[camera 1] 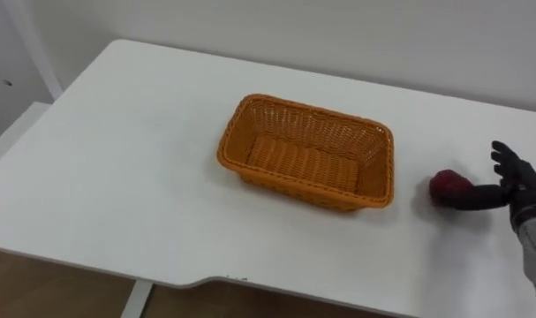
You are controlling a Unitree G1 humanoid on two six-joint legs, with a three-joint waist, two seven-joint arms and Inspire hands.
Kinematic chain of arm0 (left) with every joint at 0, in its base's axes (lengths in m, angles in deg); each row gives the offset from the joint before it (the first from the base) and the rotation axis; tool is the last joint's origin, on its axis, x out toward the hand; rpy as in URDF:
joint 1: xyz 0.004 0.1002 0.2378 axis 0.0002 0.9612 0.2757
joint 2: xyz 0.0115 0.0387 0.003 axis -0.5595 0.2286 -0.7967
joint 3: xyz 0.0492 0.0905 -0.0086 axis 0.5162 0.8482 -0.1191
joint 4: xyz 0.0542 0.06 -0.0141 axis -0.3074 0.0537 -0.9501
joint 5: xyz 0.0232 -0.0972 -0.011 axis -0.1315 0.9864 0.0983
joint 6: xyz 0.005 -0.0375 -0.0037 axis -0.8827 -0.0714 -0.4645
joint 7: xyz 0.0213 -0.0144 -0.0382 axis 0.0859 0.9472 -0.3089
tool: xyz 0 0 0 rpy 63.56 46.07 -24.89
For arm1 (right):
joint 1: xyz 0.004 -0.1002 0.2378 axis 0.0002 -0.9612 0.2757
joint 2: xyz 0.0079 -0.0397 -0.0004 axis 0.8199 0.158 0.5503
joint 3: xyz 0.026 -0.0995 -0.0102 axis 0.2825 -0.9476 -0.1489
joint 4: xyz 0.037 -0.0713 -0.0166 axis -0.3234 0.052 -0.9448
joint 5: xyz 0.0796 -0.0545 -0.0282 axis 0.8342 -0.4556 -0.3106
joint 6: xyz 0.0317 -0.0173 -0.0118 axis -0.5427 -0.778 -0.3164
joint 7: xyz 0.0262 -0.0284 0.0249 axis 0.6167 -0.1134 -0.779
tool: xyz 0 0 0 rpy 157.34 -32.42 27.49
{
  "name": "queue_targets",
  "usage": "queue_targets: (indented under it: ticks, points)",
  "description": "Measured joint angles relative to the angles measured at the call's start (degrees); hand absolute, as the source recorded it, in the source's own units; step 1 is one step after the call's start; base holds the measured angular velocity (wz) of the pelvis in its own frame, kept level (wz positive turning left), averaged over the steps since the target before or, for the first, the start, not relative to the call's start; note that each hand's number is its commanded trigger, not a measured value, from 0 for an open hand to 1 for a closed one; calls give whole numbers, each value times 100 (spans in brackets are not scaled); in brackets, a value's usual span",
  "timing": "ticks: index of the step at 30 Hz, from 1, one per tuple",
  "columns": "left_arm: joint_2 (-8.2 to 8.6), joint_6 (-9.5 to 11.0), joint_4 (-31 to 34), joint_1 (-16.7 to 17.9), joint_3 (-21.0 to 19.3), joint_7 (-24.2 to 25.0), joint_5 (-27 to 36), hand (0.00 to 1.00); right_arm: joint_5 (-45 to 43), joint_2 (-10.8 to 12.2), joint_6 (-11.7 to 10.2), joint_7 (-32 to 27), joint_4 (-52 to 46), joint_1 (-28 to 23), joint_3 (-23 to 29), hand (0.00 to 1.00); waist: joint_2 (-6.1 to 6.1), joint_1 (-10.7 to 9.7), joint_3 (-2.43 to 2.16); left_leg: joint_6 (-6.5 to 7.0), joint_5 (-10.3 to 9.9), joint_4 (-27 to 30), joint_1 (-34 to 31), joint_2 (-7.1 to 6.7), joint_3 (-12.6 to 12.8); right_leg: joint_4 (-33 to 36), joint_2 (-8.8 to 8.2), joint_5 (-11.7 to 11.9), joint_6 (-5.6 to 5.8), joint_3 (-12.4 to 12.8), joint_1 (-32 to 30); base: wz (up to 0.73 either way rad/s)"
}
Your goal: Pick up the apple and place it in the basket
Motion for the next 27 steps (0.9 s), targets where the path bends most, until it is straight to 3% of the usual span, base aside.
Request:
queue_targets:
  ticks: [5,13,14,16,22,27]
  points:
    - [-9,-75,-71,-8,45,0,5,0,-206,2,51,111,178,0,-371,0,18,73,31,-2,1,-17,50,-13,-14,-67,-7,-6,4,-4,58,1]
    - [-95,-70,-70,-13,49,11,5,0,-417,-22,50,108,195,6,-420,0,-55,94,28,-1,1,-18,42,-55,-122,-93,-37,-18,25,-107,124,6]
    - [-98,-67,-70,-19,49,10,5,0,-418,-28,48,104,193,10,-419,49,-53,93,29,-1,1,-18,44,-61,-124,-92,-43,-20,28,-110,128,0]
    - [-106,-66,-69,-24,50,9,6,0,-424,-31,48,104,194,10,-420,100,-41,92,35,-1,1,-17,44,-64,-125,-92,-47,-21,30,-118,134,0]
    - [-106,-69,-68,-24,93,16,6,0,-474,-32,46,61,194,11,-425,100,13,91,39,0,0,-16,41,-65,-139,-88,-49,-21,31,-149,143,2]
    - [-106,-69,-68,-24,155,35,6,0,-565,-166,44,-71,193,21,-426,100,66,101,34,1,0,-48,46,-74,-175,-96,-58,-30,42,-197,172,5]
